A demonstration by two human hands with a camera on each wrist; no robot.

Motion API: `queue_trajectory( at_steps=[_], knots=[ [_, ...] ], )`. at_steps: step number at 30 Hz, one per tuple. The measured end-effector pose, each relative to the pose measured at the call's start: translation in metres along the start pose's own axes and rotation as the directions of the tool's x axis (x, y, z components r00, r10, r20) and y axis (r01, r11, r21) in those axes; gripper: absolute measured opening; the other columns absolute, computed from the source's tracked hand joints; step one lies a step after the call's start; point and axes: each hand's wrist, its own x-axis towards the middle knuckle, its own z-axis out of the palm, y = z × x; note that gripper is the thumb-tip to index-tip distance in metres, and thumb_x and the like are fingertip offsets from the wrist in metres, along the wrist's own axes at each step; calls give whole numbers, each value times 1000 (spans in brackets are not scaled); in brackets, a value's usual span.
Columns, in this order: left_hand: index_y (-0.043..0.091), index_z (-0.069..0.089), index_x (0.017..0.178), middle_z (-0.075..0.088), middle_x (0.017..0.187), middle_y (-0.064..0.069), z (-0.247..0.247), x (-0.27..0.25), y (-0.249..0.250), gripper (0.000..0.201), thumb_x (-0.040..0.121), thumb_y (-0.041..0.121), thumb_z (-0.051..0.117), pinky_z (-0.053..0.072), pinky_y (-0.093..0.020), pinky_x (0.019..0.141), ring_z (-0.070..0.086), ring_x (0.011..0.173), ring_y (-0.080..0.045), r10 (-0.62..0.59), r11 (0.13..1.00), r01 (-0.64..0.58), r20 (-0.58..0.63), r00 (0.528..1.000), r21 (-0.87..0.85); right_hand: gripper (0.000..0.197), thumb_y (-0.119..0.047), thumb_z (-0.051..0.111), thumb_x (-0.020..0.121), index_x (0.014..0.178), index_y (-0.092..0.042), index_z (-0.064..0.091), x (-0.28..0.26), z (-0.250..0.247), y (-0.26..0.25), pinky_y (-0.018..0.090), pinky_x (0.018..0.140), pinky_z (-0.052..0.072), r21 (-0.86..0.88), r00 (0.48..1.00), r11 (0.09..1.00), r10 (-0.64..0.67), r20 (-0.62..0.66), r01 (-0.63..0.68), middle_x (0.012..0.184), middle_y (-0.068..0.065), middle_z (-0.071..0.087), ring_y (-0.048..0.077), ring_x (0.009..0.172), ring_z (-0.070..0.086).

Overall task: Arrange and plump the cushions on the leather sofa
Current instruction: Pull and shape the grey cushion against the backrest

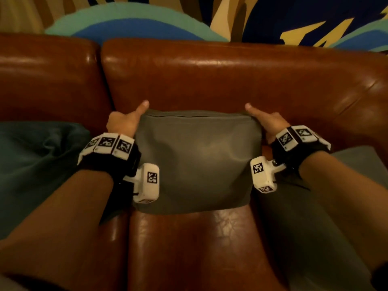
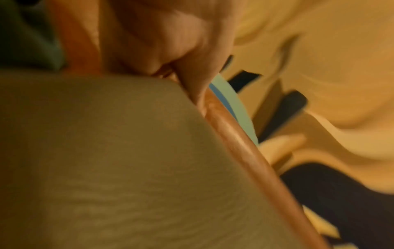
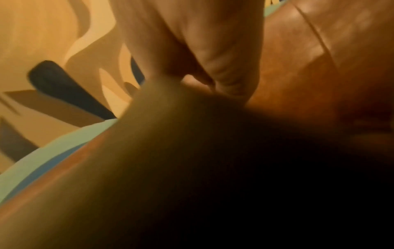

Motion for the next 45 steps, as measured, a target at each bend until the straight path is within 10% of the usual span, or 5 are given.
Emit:
queue_trajectory(
  at_steps=[6, 13, 24, 39, 45],
  knots=[
    [4, 59, 87, 67, 67, -6, -9, -6, 8, 15, 88, 14, 70, 44, -15, 38, 61, 41, -5, -64, 981, 109, 256, 965, -163, 21, -11, 76, 83, 100, -5, 67, -11, -12, -20, 41, 81, 58, -40, 991, 998, 50, 122, -45, 100, 13, 72, 27, 93, 70],
    [14, 62, 77, 63, 88, -6, -5, -29, -2, 36, 99, 39, 51, 46, -35, 85, 60, 86, -25, 148, 989, -146, 79, 986, -34, 37, -40, 60, 95, 117, -9, 62, -40, -6, 12, 39, 72, 55, 206, 996, 978, 21, 81, -38, 107, 9, 70, 26, 94, 68],
    [9, 63, 60, 62, 58, -3, -28, -89, -28, 43, 88, 41, 67, 45, -26, 56, 55, 53, -6, 457, 886, -459, 53, 888, 66, 34, -38, 59, 93, 89, -8, 75, -126, -31, 51, 40, 85, 54, 208, 918, 896, -395, -33, 393, 94, 9, 76, 23, 96, 71],
    [16, 48, 98, 62, 98, -11, 8, -62, -70, 37, 80, 26, 79, 48, -35, 84, 63, 94, -28, 173, 976, -180, -69, 982, -119, 35, -53, 71, 76, 73, -19, 65, -68, 7, 84, 57, 87, 53, 43, 937, 938, -341, -82, 345, 82, 12, 71, 33, 84, 67],
    [21, 57, 106, 69, 90, -4, 0, -58, -63, 26, 85, 19, 73, 52, -27, 78, 67, 85, -16, 336, 896, -329, -26, 941, -298, 7, -23, 67, 93, 88, -23, 72, -80, 2, 76, 29, 80, 54, 184, 837, 820, -507, -207, 542, 89, -2, 73, 12, 87, 69]
  ],
)
